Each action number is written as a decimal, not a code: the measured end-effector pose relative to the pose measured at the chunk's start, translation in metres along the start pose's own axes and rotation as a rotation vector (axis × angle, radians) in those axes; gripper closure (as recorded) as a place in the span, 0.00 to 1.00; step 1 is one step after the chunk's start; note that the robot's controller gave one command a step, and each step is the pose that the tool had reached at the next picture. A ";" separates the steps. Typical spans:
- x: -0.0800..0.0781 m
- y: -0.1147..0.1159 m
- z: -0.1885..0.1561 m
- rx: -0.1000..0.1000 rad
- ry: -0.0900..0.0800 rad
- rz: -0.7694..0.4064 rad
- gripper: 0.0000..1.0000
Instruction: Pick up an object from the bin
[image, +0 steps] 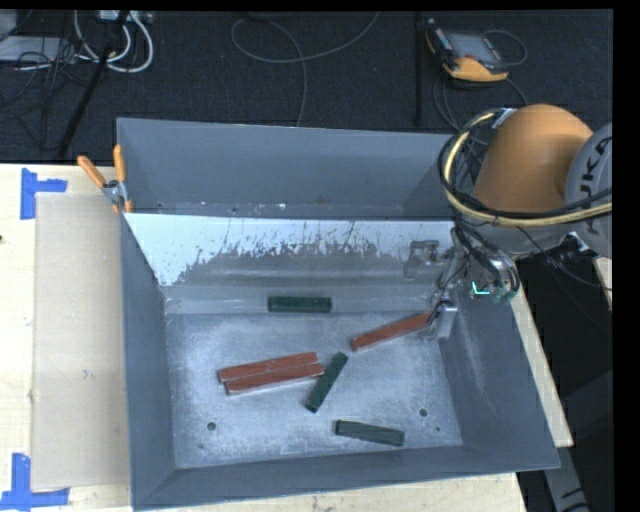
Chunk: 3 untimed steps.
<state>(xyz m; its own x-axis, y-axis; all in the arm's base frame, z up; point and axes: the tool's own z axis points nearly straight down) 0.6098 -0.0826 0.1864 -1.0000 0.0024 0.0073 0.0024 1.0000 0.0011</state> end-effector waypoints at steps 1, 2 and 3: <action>0.019 -0.002 0.111 -0.001 0.001 -0.043 0.00; 0.016 -0.002 0.106 0.001 -0.007 -0.047 1.00; 0.023 -0.006 -0.046 0.004 -0.016 -0.162 1.00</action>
Offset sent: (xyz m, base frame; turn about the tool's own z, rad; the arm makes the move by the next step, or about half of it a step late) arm -0.0171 -0.0036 -0.1054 -0.0441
